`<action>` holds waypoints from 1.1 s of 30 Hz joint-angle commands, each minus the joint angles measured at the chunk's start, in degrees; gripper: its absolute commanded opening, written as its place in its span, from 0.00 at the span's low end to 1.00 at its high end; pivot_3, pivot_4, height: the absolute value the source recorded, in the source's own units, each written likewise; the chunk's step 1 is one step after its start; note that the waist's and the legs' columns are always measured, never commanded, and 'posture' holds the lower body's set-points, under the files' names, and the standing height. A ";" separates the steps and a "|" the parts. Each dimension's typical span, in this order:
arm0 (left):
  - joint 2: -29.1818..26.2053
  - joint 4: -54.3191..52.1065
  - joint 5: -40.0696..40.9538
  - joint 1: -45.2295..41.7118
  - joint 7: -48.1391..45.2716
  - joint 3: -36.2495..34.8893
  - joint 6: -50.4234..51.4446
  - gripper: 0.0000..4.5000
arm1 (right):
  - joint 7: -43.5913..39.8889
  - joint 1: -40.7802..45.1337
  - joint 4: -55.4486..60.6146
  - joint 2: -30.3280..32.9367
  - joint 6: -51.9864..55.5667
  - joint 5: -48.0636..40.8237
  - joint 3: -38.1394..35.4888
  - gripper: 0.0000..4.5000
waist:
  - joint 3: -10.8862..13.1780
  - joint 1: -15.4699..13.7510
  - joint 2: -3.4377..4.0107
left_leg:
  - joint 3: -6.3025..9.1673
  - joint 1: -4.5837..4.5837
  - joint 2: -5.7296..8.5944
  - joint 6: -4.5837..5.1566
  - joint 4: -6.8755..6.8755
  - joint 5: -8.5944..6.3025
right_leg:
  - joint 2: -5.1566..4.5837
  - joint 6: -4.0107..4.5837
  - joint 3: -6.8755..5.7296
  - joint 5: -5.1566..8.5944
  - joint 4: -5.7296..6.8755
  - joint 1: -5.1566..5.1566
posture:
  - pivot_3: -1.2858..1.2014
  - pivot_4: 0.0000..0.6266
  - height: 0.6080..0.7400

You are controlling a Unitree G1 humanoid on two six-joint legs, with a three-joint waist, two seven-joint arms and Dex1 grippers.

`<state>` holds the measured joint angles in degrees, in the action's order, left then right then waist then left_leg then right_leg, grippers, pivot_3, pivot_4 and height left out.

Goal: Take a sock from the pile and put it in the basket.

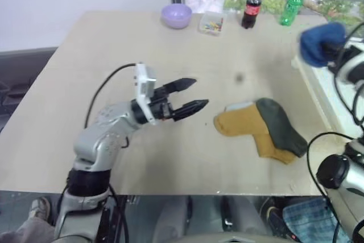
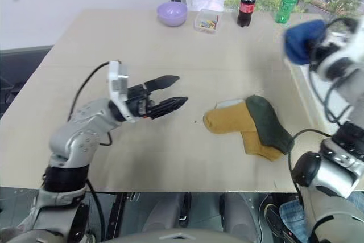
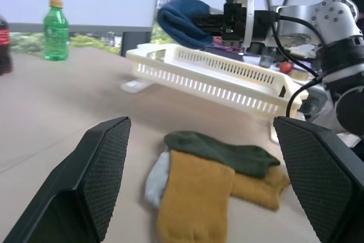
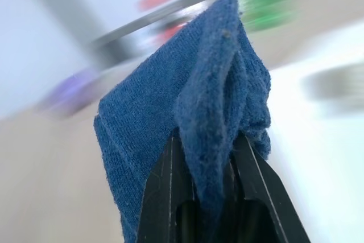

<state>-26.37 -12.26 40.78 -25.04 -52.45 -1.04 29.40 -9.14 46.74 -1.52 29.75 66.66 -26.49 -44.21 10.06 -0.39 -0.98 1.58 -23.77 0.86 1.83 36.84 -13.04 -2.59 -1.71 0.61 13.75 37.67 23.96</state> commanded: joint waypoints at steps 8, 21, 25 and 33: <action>4.98 3.33 -2.38 -5.45 -2.83 2.86 -4.60 0.95 | 1.32 -0.75 -21.90 6.88 -11.69 4.83 3.67 0.09 | 0.01 1.64 0.04 | -0.30 0.14 -0.11 0.07 0.08 -0.02 | 0.20 -0.06 0.26 -0.03 0.17 0.00 | 0.52 0.24 1.00; 4.16 2.37 -6.11 -0.97 1.03 0.90 -5.92 0.95 | -5.02 -16.68 7.39 11.53 -9.20 3.19 11.15 0.89 | 0.02 0.92 0.06 | -0.08 -0.04 -0.18 0.14 0.33 -0.07 | 0.32 -0.10 0.30 -0.02 0.15 -0.02 | 0.52 0.24 1.00; 2.20 0.27 -7.11 3.68 4.57 -2.38 -5.75 0.95 | -10.80 -25.69 19.10 16.05 -16.32 5.32 15.49 0.89 | 0.03 1.23 0.08 | -0.11 0.04 -0.19 0.15 0.35 -0.08 | 0.33 -0.12 0.28 -0.01 0.16 -0.06 | 0.52 0.24 1.00; -5.45 -8.48 -6.55 20.45 9.31 -13.19 -3.34 0.95 | -26.73 -34.39 34.90 15.84 -23.35 -3.33 25.81 0.89 | 0.04 1.77 0.06 | -0.03 0.15 -0.59 0.13 0.40 -0.09 | 0.53 -0.09 0.29 0.01 0.13 -0.17 | 0.52 0.24 1.00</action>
<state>-30.48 -16.10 32.82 -6.91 -43.87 -10.74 25.78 -33.44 13.72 31.76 45.05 45.58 -29.71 -19.51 10.10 1.38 -0.92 1.56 -23.61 0.27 1.97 37.28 -13.13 -2.08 -1.80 0.87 13.76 37.80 23.77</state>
